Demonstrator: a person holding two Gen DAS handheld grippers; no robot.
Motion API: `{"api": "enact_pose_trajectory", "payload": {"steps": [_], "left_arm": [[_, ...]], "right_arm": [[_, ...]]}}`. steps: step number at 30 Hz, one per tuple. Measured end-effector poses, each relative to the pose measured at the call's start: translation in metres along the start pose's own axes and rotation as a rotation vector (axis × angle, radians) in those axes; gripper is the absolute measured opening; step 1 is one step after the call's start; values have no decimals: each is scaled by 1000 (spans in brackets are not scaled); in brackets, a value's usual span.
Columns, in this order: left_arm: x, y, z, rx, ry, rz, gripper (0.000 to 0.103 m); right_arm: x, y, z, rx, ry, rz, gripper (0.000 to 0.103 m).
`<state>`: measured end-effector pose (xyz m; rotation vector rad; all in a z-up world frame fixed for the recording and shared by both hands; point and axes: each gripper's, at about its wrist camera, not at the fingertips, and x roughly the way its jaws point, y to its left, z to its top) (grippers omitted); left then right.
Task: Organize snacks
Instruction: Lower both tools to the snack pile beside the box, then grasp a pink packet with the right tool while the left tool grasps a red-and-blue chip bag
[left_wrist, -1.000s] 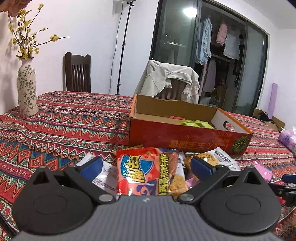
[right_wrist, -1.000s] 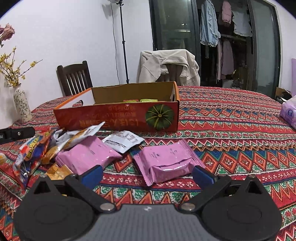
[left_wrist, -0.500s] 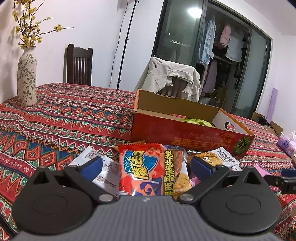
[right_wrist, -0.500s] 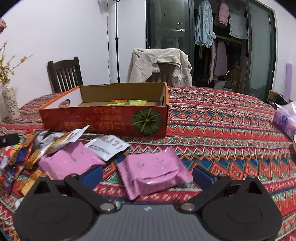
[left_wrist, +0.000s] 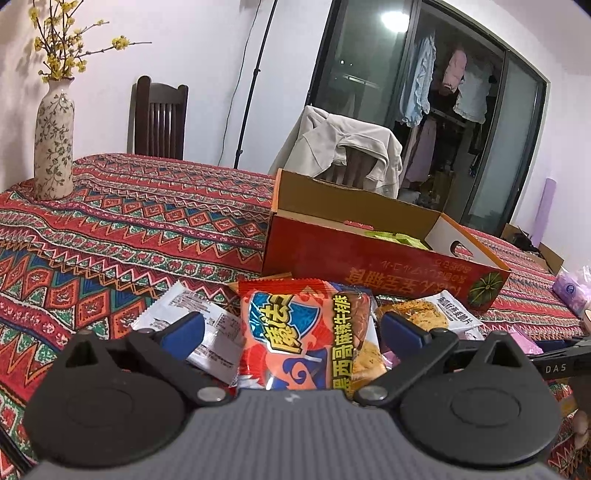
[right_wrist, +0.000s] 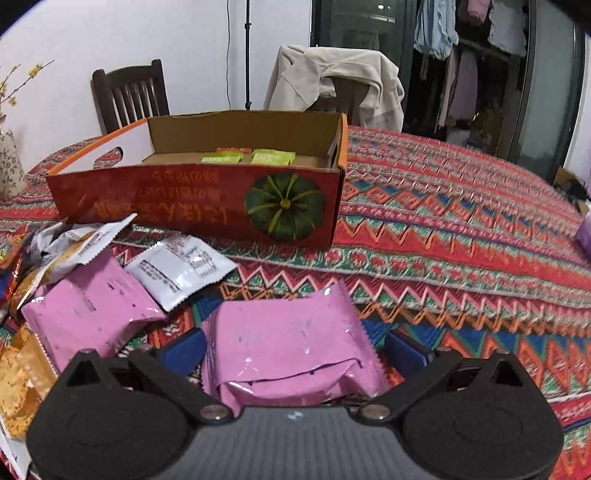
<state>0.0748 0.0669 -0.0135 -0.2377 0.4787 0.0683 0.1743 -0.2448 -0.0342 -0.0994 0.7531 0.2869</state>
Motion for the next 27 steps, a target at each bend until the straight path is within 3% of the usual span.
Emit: {"api": "enact_pose_trajectory", "payload": {"steps": [11,16,21,27], "left_arm": [[2,2,-1,-17,13,5,103],[4,4,-1,-28,24,10,103],[4,5,-1,-38,24,15,103],[7,4,-1,-26,37,26,103]], "right_arm": [[-2,8,-7,-23,-55,10,102],[-9,11,-9,-39,-86,30,77],[-19,18,-12,-68,-120,-8,65],[-42,18,-18,-37,-229,-33,65]]}}
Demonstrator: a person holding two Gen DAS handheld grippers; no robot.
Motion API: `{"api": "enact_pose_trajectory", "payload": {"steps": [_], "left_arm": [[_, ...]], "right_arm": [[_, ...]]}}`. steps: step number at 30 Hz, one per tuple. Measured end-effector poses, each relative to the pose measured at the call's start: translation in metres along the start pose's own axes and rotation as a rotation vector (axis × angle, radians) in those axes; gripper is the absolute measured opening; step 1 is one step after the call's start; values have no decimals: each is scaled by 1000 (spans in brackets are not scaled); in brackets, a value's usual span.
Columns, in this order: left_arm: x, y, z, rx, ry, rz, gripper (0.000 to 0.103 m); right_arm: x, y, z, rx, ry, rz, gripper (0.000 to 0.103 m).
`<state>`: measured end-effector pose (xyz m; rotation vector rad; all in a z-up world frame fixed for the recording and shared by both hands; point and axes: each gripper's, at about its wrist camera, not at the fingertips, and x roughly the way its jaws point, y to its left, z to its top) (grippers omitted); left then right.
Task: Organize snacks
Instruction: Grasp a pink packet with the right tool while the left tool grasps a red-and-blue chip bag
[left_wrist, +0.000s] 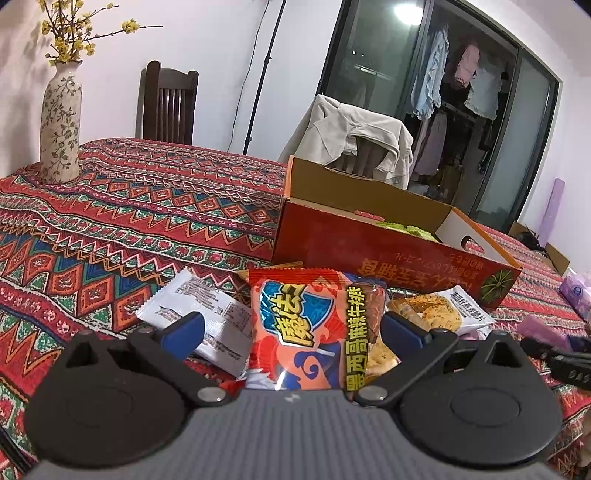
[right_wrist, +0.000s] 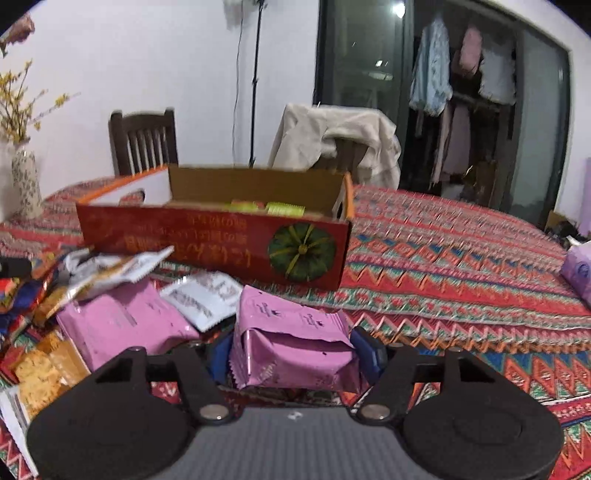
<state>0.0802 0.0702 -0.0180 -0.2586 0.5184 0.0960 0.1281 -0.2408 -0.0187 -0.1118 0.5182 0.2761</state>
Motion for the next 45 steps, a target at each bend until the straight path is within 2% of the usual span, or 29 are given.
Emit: {"api": "enact_pose_trajectory", "payload": {"steps": [4,16,25,29,33,36,38,41,45], "left_arm": [[2,-1,0,1,8,7,103],[-6,-18,6,77,32,55,103],[5,-26,-4,126,110,84,103],[17,-25,-5,112,140,108,103],[18,-20,-7,79,143,92,102],[15,-17,-8,59,141,81,92],[13,-16,-8,55,139,80,78],[9,-18,-9,61,132,65,64],[2,-18,-8,55,109,67,62]], "right_arm": [[-9,-3,-1,29,-44,0,65],[-16,-9,-3,62,-70,43,65],[-22,-13,-4,85,-101,68,65],[-21,-14,-4,88,-96,62,65],[-21,-14,-5,89,-95,64,65],[-19,-14,-5,90,-89,64,65],[-19,-15,-5,91,-88,64,65],[-19,-15,-5,90,-88,65,65],[-17,-14,-5,83,-80,68,65]]}}
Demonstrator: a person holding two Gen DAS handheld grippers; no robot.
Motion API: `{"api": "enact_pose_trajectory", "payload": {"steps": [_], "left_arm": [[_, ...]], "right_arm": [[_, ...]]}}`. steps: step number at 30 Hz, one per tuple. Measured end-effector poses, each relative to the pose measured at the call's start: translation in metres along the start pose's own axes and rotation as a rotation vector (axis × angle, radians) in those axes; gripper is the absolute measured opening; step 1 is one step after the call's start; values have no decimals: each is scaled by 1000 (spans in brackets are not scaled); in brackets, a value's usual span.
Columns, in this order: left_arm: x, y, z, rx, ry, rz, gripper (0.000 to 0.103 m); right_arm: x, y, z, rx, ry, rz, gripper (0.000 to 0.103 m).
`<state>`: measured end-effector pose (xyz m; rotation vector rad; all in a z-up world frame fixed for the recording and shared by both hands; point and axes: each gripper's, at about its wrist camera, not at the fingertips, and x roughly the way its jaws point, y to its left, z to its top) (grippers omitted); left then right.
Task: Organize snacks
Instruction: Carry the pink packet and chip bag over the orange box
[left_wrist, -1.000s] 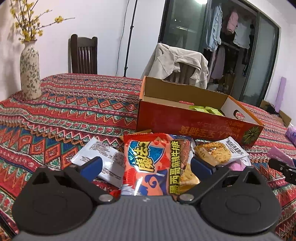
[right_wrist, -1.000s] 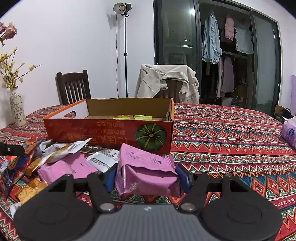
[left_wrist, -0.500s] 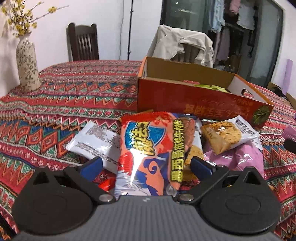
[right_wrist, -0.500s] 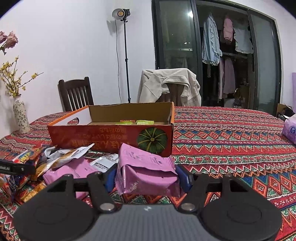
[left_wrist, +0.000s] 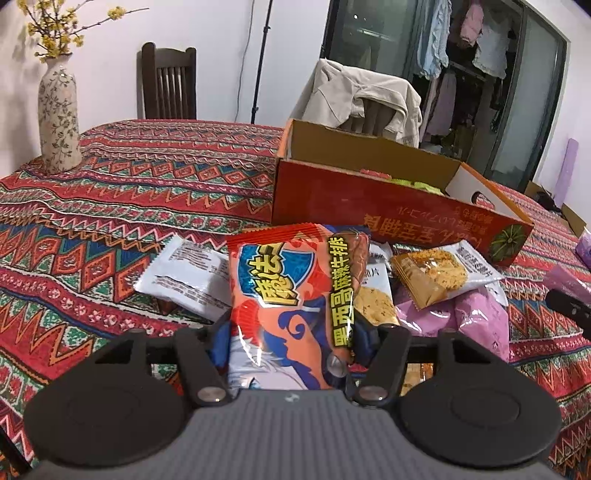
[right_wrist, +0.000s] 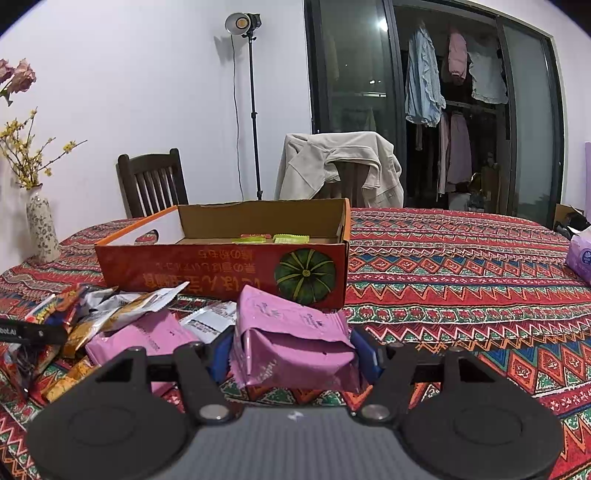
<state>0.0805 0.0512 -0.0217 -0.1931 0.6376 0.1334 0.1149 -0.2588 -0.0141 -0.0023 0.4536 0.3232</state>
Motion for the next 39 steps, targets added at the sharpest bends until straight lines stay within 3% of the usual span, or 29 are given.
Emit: {"api": "enact_pose_trajectory", "payload": {"steps": [10,22,29,39], "left_arm": [[-26,-8,18,24,-70,-45,62],[-28,-43,77,65,-148,-95,62],[-11,-62,118,52,-186,-98,62],[56,-72,161,8,-166,-58,62]], "right_arm": [[-7,4,12,-7,-34,12,65],[-5,13,63,2,-80,38,65],[22,16,101,12,-94,16,65],[90,12,139,47,-75,-9,65]]}}
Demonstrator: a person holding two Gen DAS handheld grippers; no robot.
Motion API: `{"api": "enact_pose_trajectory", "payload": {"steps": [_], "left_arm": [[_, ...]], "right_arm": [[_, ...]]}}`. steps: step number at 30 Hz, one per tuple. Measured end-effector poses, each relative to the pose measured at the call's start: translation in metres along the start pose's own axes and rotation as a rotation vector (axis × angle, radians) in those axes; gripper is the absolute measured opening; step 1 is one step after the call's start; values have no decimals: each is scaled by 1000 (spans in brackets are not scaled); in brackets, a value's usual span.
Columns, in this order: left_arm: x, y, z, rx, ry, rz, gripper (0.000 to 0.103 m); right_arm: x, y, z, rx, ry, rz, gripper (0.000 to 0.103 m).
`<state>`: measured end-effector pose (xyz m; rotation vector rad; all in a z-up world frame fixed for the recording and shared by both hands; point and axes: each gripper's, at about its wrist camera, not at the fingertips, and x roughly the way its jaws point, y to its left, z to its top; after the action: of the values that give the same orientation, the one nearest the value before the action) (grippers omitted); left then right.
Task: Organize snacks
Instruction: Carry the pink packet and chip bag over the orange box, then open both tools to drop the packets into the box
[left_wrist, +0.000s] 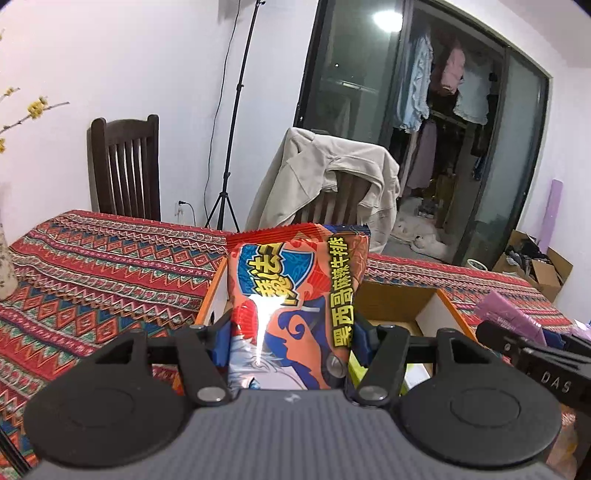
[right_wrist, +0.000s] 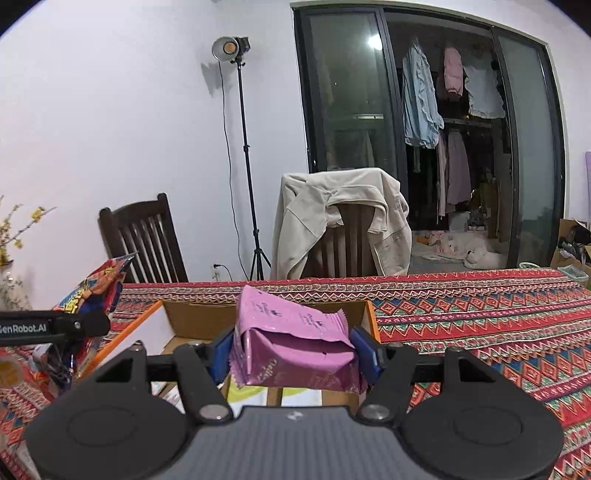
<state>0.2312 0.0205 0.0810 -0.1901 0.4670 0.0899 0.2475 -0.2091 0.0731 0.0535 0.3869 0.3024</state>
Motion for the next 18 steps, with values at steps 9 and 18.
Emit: {"api": "enact_pose_trajectory", "payload": {"steps": [9,18], "left_arm": [[65,8,-9,-12,41,38,62],[73,15,-20,-1,53,45,103]], "right_arm": [[57,-4,-18,4,61,-22,65],[76,-4,-27,-17,112,-6,85]]}}
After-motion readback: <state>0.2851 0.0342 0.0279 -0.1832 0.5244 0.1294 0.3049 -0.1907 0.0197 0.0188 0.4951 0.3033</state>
